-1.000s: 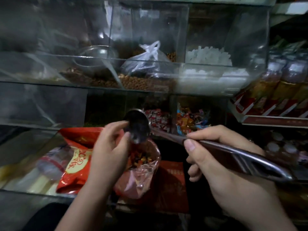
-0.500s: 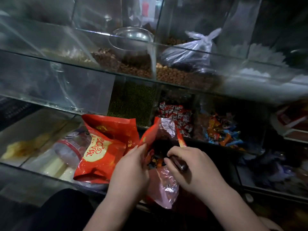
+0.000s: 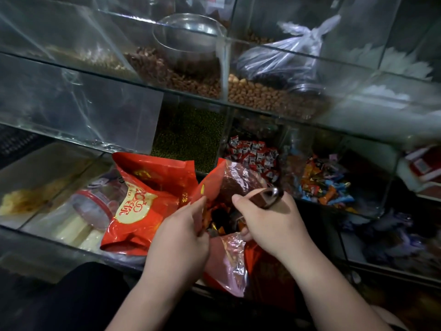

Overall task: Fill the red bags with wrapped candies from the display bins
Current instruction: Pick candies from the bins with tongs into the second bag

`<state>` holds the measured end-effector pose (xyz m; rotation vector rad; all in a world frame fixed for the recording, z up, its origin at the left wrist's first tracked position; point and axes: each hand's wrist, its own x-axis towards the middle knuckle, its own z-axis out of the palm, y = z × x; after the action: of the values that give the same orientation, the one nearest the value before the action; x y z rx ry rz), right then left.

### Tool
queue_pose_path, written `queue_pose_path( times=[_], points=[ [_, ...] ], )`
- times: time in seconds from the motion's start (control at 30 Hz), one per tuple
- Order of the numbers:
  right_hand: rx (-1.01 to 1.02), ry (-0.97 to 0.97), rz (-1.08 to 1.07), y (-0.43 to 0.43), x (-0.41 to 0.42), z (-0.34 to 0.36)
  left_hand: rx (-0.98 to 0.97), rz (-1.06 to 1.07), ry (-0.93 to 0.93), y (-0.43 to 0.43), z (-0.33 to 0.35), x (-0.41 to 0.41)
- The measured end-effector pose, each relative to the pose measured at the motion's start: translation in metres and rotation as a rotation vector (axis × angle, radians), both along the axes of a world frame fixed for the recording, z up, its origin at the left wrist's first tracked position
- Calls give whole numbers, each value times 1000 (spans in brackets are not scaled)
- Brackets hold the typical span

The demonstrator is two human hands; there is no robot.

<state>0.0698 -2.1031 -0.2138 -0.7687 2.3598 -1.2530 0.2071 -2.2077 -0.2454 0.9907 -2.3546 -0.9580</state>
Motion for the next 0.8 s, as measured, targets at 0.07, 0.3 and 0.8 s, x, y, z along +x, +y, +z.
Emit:
queue_pose_path(
  times=[0.07,0.3,0.8],
  points=[
    [-94,-96,-67,6,0,1,15,12,8,-1,0,1],
    [88,32,-65,15,-6,-12,25,-11,16,1,0,0],
    [-516,-561,-507,47,-1,-6,17,6,-30,6,9,-4]
  ],
)
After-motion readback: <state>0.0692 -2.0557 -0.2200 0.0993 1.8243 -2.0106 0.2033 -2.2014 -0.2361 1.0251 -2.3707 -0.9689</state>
